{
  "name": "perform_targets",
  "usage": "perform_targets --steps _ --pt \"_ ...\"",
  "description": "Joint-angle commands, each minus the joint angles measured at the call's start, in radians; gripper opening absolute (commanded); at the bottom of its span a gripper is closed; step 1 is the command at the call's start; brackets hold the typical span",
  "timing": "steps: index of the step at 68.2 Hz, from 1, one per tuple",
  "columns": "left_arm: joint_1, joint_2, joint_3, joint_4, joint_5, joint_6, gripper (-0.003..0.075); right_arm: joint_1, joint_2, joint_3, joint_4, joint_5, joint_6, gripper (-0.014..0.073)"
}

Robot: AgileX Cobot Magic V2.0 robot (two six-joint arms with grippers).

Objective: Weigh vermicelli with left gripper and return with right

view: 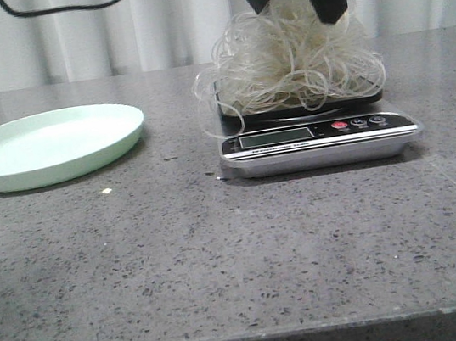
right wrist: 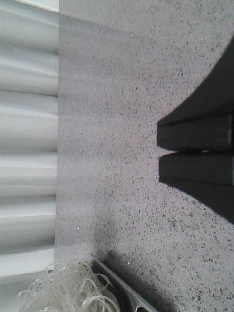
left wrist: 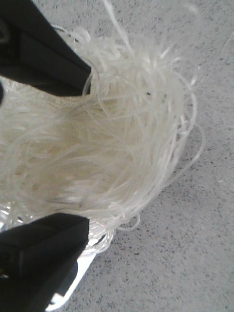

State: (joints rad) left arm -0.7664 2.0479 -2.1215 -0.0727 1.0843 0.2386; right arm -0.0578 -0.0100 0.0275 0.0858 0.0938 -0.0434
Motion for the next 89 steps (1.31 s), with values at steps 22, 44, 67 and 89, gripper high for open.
perform_targets --steps 22,44,67,89 --pt "0.009 -0.127 -0.234 0.033 0.171 -0.057 0.0565 -0.008 -0.017 -0.008 -0.002 -0.074 -0.006 0.0151" --pt "0.136 -0.271 -0.203 0.039 0.176 -0.103 0.047 -0.008 -0.017 -0.008 -0.002 -0.074 -0.006 0.0151" --pt "0.346 -0.542 0.118 0.04 0.067 -0.103 0.0468 -0.008 -0.017 -0.008 -0.002 -0.076 -0.006 0.0151" --pt "0.505 -0.91 0.655 0.04 -0.212 -0.089 0.0246 -0.008 -0.017 -0.008 -0.002 -0.101 -0.006 0.0151"
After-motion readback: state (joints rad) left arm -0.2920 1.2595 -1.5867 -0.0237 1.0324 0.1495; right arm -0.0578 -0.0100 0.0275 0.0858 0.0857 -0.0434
